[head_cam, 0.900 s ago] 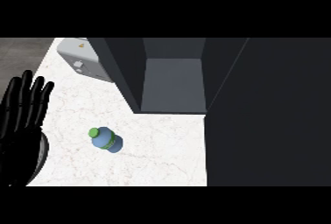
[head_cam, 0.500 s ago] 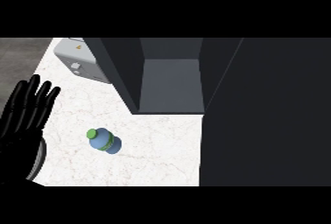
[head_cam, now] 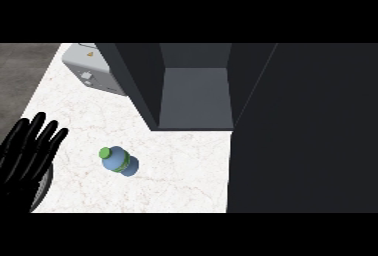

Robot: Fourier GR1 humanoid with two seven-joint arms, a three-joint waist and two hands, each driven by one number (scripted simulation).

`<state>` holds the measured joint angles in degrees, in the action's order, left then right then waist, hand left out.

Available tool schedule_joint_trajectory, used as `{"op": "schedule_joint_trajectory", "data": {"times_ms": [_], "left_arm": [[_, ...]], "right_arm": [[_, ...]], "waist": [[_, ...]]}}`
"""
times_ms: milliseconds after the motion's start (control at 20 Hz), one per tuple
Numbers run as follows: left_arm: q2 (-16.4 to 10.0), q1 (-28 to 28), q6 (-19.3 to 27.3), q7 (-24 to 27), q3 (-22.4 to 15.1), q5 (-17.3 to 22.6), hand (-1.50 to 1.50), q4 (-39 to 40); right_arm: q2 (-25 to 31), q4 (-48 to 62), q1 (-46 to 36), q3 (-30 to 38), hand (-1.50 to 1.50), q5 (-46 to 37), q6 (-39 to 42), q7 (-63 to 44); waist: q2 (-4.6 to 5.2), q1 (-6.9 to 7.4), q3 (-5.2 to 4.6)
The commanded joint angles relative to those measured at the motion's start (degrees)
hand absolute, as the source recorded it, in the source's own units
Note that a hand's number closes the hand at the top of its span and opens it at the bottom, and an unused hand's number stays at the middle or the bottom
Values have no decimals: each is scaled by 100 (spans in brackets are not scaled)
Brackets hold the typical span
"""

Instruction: Pick up the bottled water, place it into the cabinet and close the cabinet

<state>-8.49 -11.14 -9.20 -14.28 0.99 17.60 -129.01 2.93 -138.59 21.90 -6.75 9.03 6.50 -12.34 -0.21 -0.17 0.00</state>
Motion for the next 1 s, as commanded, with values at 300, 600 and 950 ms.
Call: {"op": "schedule_joint_trajectory", "data": {"times_ms": [300,600,950], "left_arm": [[188,-848,-195,194,-173,-484,-150,-129],[380,-980,-187,845,64,-637,-150,371],[419,-563,-114,1511,378,-1083,-150,1683]], "right_arm": [[-138,-846,1110,-598,-150,-298,171,113],[-89,-1162,1819,-677,-150,-166,364,350],[-11,-1126,1921,-733,-150,-355,312,489]], "waist": [[2,-5,-2],[-7,-36,-4],[9,-42,-5]]}}
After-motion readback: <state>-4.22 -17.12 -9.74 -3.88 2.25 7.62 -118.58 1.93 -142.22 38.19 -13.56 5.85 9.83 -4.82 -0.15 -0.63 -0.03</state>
